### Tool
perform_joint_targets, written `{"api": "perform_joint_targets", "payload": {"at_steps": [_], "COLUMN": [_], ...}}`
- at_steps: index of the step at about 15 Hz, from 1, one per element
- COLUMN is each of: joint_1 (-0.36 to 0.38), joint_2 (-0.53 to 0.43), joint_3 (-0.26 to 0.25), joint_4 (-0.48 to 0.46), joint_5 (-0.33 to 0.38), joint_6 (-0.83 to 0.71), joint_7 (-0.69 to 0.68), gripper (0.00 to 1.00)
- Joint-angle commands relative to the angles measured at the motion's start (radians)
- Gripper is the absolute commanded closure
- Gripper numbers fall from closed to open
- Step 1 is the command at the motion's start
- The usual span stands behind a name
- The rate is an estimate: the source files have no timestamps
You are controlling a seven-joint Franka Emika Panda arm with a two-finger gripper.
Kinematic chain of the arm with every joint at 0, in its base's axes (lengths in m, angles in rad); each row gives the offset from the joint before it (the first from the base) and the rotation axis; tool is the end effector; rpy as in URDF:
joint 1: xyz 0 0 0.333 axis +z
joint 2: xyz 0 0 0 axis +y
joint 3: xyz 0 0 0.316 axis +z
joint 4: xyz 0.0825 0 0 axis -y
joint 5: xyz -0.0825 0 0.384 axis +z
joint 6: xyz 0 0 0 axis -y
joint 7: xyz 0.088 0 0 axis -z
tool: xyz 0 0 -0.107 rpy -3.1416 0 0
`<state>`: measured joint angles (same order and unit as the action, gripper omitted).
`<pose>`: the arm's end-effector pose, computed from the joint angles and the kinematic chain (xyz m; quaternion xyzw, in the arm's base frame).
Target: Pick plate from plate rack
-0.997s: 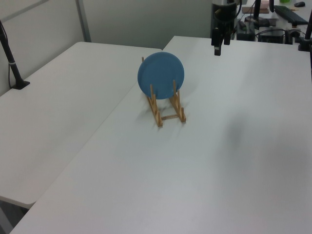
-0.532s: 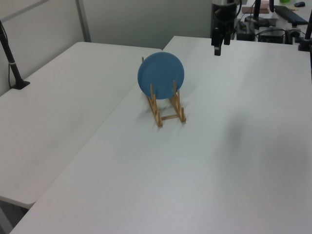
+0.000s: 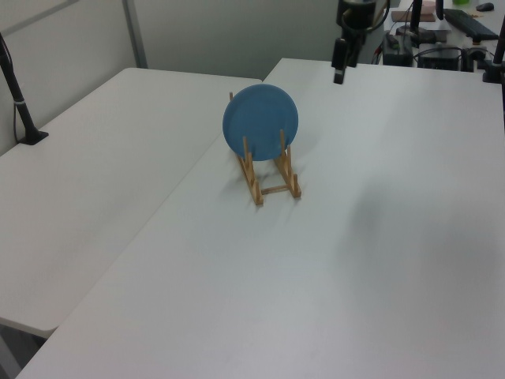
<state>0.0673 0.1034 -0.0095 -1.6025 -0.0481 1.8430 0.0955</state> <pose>0.6073 0.0316 0.5750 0.9973 -0.0139 0.0701 0.0187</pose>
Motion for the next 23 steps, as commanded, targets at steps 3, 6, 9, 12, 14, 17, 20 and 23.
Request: {"api": "perform_joint_targets", "payload": {"at_steps": [3,6,9,12,14,17,20,23], "joint_1": [0.003,0.002,-0.001,-0.001,-0.001,-0.003,-0.004,-0.007], "joint_2": [0.083,0.185,0.237,0.257,0.262,0.257,0.22,0.174], "joint_3": [-0.004,-0.006,-0.009,-0.012,-0.013,-0.013,-0.017,-0.018], "joint_4": [0.003,0.012,0.044,0.044,0.047,0.047,0.088,0.098], "joint_5": [-0.121,-0.179,-0.266,-0.306,-0.32,-0.316,-0.309,-0.309], "joint_6": [0.273,0.465,0.53,0.591,0.601,0.607,0.601,0.599], "joint_7": [-0.034,-0.022,-0.017,-0.017,-0.016,-0.016,-0.016,-0.016], "gripper": [0.13,0.45,0.59,0.59,0.67,0.92,0.98,0.98]}}
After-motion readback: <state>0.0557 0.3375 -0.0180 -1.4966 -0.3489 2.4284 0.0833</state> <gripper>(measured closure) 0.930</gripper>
